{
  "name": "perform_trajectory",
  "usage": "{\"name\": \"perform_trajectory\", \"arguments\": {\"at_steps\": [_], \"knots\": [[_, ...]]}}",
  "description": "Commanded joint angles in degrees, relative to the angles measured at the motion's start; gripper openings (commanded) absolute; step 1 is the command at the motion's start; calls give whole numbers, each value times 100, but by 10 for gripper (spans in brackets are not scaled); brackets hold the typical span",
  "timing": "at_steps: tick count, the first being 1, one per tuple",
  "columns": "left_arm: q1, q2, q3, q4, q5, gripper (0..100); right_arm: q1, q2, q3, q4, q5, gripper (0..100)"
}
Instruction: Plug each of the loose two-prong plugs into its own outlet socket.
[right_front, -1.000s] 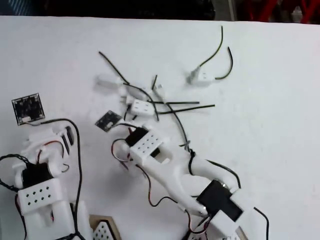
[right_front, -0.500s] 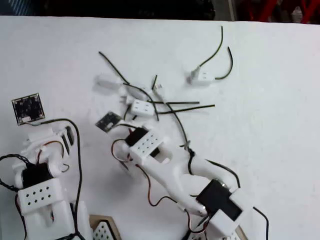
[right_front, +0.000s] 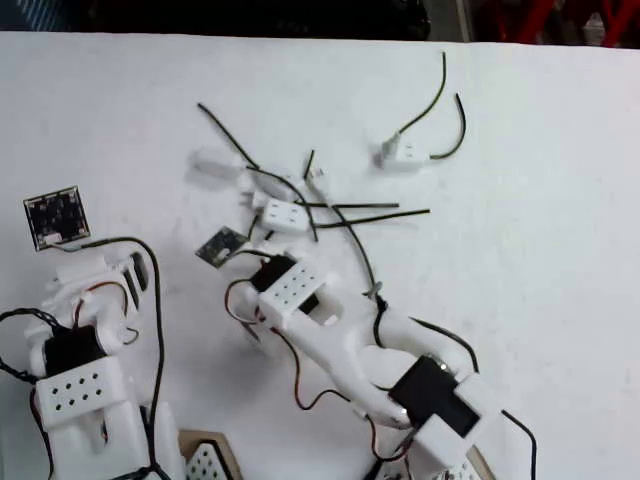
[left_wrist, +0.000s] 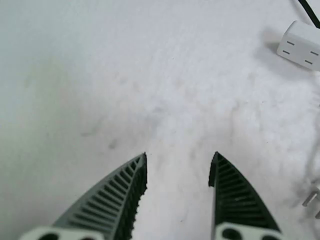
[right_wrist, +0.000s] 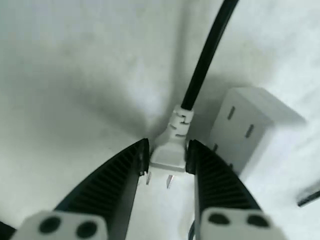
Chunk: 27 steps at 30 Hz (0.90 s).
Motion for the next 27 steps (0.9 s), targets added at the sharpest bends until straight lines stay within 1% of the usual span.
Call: {"name": "perform_trajectory", "arguments": {"at_steps": [1,4,7,10,14,18,21,25,27], "knots": [[-48,-101,-9,-97,35,209,57,251,-185,66,-18,118],[-48,-101,-9,-97,35,209,75,435,-396,145,-18,99],[-48,-101,-9,-97,35,209,84,426,-659,356,-9,24],[-48,-101,-9,-97,35,209,84,198,-844,743,0,23],[-48,-101,-9,-105,35,208,251,-620,-844,1121,308,20],[-48,-101,-9,-105,35,208,734,-1666,-844,1393,343,20],[-48,-101,-9,-105,35,208,1262,-2246,-835,1508,352,20],[-48,-101,-9,-105,35,208,2211,-2440,-835,1473,352,23],[-48,-101,-9,-105,35,208,2519,-2387,-738,1420,466,23]]}}
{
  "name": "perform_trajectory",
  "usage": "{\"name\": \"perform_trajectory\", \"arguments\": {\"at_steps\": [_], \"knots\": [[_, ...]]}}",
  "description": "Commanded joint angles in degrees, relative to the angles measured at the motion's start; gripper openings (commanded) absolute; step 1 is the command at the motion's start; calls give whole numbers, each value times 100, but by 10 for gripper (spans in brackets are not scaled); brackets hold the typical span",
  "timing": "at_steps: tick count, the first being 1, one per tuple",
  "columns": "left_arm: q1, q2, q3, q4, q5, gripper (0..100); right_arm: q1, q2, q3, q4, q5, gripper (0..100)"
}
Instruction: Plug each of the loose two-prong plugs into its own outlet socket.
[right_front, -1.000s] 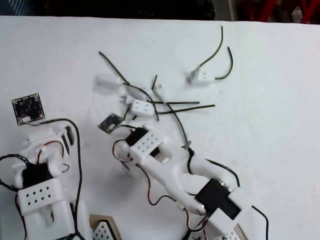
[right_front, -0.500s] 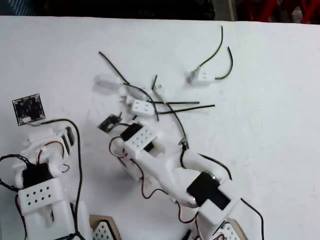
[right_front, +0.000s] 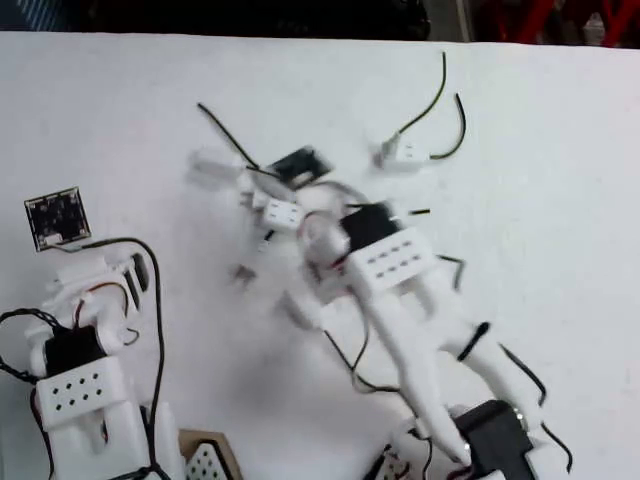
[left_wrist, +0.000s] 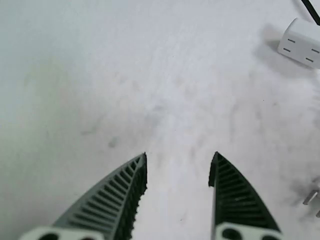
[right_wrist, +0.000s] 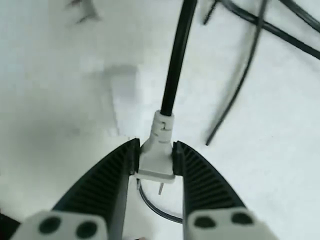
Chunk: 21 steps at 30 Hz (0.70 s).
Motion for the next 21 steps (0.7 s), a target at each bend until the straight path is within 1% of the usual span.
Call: {"name": "perform_trajectory", "arguments": {"at_steps": [1,3,7,8,12,17,21], "knots": [[-48,-101,-44,-105,35,208,549,-171,-35,-101,308,23],[-48,-101,-44,-105,35,208,576,-22,246,-338,492,23],[-48,-110,53,-193,35,210,585,435,677,-1015,510,28],[-48,-110,70,-255,35,210,593,576,677,-1068,510,43],[-48,-110,79,-299,35,210,593,787,677,-936,519,134],[-40,-110,79,-299,35,210,602,787,484,-681,510,127],[-40,-110,79,-299,35,210,637,831,484,-690,510,127]]}}
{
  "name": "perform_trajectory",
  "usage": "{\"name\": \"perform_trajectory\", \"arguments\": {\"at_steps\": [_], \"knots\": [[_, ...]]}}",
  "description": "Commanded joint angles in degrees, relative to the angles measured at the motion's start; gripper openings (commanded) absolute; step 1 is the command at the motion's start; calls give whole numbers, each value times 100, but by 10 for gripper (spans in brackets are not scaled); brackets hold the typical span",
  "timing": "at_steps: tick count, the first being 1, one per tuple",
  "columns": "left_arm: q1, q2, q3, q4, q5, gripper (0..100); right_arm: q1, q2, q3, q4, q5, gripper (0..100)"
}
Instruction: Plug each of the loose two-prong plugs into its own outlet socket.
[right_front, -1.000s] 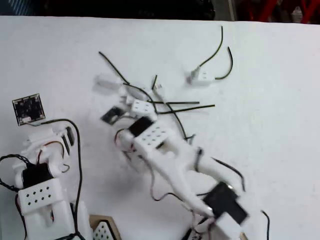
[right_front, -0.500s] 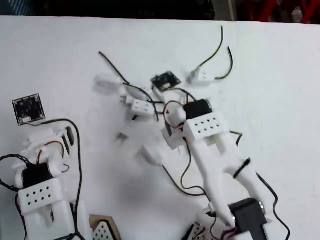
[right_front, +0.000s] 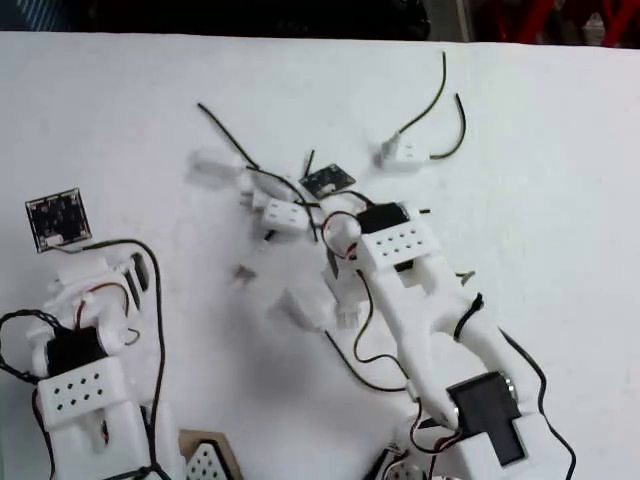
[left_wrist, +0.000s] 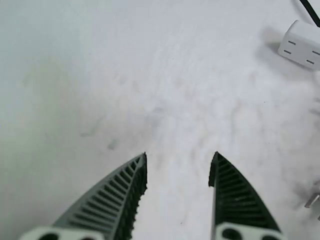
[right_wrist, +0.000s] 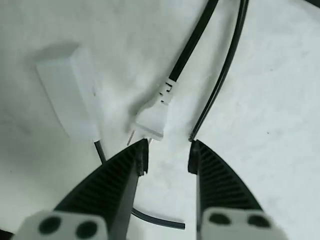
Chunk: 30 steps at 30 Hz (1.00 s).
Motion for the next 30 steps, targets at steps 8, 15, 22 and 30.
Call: {"name": "perform_trajectory", "arguments": {"at_steps": [8,15,22,30], "knots": [[-40,-110,-26,-132,35,210,66,22,-70,4,-53,127],[-31,-110,-26,-132,35,210,-374,22,-18,-198,-571,126],[-31,-110,-26,-132,35,210,-681,136,308,-567,-580,126],[-31,-110,-26,-132,35,210,-462,1516,-149,-673,-571,126]]}}
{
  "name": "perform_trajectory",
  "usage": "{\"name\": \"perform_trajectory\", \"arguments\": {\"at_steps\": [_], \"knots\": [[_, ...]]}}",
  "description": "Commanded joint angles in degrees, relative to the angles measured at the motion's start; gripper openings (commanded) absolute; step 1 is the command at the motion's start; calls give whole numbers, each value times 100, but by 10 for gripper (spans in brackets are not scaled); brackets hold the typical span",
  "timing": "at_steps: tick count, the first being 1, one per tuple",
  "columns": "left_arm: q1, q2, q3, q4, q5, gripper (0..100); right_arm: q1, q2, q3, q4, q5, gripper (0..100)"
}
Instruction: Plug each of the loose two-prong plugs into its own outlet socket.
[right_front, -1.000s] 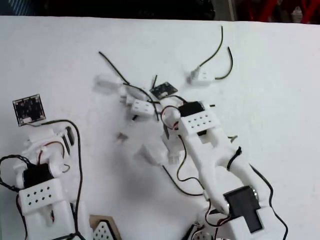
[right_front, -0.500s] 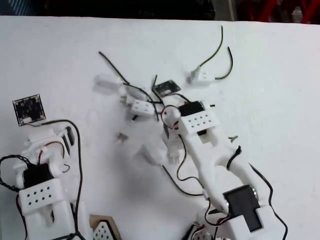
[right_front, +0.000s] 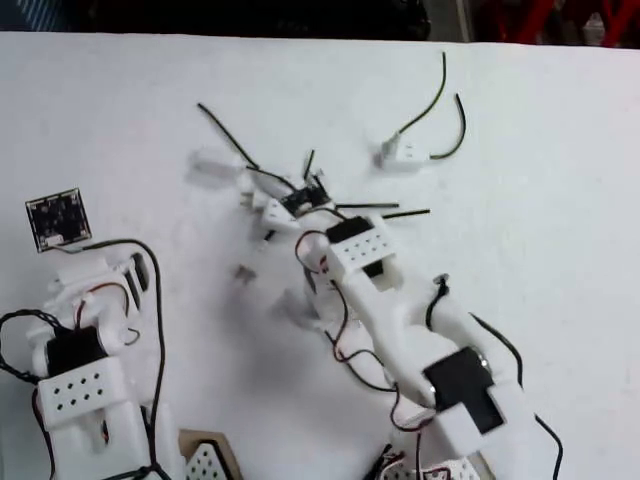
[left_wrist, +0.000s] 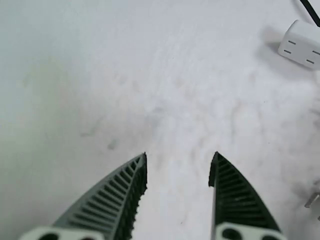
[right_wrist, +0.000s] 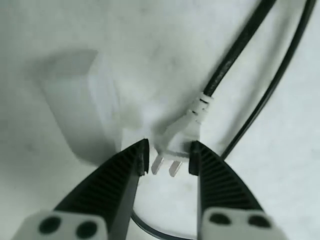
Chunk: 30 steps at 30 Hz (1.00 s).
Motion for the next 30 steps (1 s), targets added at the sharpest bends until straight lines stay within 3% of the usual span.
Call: {"name": "perform_trajectory", "arguments": {"at_steps": [1,8,13,20,30], "knots": [[-31,-110,-26,-132,35,210,136,514,-281,-4,0,126],[-31,-110,-26,-132,35,210,242,514,-360,154,18,121],[-31,-110,-26,-132,35,210,347,497,-387,119,26,38],[-31,-110,-26,-132,26,210,523,488,-598,418,26,99],[-22,-110,-26,-132,26,210,523,488,-791,593,26,101]]}}
